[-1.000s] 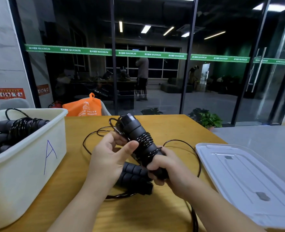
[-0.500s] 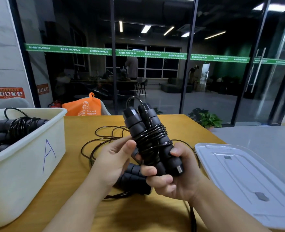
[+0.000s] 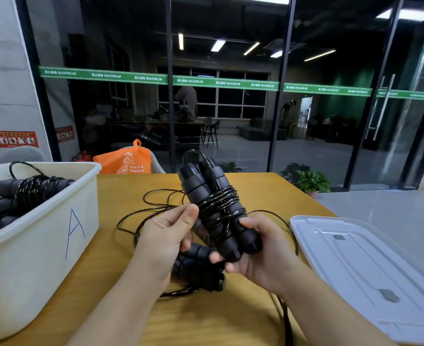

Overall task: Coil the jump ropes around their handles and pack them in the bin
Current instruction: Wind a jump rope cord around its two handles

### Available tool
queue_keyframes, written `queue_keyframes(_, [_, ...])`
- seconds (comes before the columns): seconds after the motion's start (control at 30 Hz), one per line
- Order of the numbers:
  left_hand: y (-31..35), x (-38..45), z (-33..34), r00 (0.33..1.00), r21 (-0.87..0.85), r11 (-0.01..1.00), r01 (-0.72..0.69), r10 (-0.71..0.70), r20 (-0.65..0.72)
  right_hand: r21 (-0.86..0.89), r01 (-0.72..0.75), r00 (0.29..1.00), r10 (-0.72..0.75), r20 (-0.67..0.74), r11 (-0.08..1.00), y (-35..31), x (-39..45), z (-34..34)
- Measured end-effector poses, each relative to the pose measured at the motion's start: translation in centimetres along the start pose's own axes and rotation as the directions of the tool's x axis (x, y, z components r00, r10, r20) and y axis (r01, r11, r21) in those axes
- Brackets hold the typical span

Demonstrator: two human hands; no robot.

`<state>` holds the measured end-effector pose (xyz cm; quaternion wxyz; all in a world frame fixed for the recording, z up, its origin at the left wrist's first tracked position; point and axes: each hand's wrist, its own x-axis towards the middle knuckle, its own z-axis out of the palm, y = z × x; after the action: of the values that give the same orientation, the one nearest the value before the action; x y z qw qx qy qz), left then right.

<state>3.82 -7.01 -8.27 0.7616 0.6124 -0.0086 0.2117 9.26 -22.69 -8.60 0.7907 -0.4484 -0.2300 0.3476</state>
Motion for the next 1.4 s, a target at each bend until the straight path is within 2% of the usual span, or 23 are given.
queue_keyframes(0.07, [0.1, 0.1, 0.1, 0.996, 0.016, 1.000, -0.011, 0.012, -0.085, -0.288, 0.144, 0.950, -0.213, -0.227, 0.947, 0.1, 0.0, 0.5])
queue_keyframes(0.1, [0.2, 0.1, 0.3, 0.993, 0.042, 0.999, -0.019, 0.024, -0.111, -0.481, 0.199, 0.890, -0.363, -0.277, 0.854, 0.2, 0.0, 0.6])
queue_keyframes(0.13, [0.2, 0.1, 0.4, 0.990, 0.085, 0.996, -0.032, 0.043, -0.134, -0.646, 0.233, 0.833, -0.492, -0.254, 0.727, 0.2, 0.0, 0.8])
queue_keyframes(0.2, [0.2, -0.1, 0.6, 0.981, 0.168, 0.983, -0.070, 0.098, -0.166, -0.803, 0.271, 0.780, -0.610, -0.139, 0.530, 0.4, 0.1, 0.5])
queue_keyframes(0.27, [0.1, -0.2, 0.7, 0.976, 0.235, 0.967, -0.098, 0.140, -0.169, -0.827, 0.254, 0.808, -0.580, -0.104, 0.501, 0.6, 0.0, 0.5])
queue_keyframes(0.4, [-0.3, -0.5, 1.2, 0.964, 0.437, 0.893, -0.104, 0.199, -0.178, -0.883, 0.176, 0.903, -0.428, -0.030, 0.435, 1.2, 0.0, 0.3])
queue_keyframes(0.6, [0.4, -1.1, 1.4, 0.954, 0.565, 0.805, -0.180, 0.282, -0.098, -0.929, 0.044, 0.880, -0.454, -0.138, 0.368, 2.1, 0.5, 0.1])
queue_keyframes(0.67, [0.7, -1.1, 1.1, 0.945, 0.581, 0.779, -0.235, 0.323, -0.050, -0.912, 0.047, 0.884, -0.443, -0.152, 0.407, 2.1, 0.4, 0.3])
queue_keyframes(0.8, [0.7, -0.8, 0.4, 0.932, 0.567, 0.766, -0.302, 0.363, 0.006, -0.814, 0.068, 0.911, -0.369, -0.185, 0.577, 2.2, 0.3, 0.9])
queue_keyframes(0.9, [0.6, -0.2, -0.3, 0.898, 0.604, 0.695, -0.390, 0.431, 0.084, -0.725, 0.033, 0.942, -0.264, -0.208, 0.688, 1.9, 0.3, 1.0])
queue_keyframes(1.0, [0.5, 0.4, -1.2, 0.852, 0.608, 0.638, -0.472, 0.507, 0.131, -0.636, 0.026, 0.969, -0.175, -0.172, 0.772, 1.7, 0.4, 0.7])
queue_keyframes(1.07, [0.5, 0.5, -1.4, 0.854, 0.580, 0.668, -0.467, 0.511, 0.099, -0.545, 0.051, 0.984, -0.135, -0.116, 0.837, 1.7, 0.4, 0.6])
queue_keyframes(1.2, [0.3, 0.7, -1.5, 0.922, 0.481, 0.820, -0.310, 0.383, -0.059, -0.281, 0.092, 0.995, -0.075, 0.073, 0.955, 1.7, 0.2, 0.4])
queue_keyframes(1.33, [-0.1, 1.2, -2.1, 0.931, 0.460, 0.827, -0.324, 0.364, 0.002, -0.007, 0.008, 0.946, -0.005, 0.323, 1.000, 0.8, -0.3, 0.4])
queue_keyframes(1.4, [0.0, 1.0, -1.8, 0.932, 0.431, 0.829, -0.355, 0.348, 0.099, 0.065, -0.079, 0.899, 0.044, 0.436, 0.995, 0.4, -0.2, 0.2])
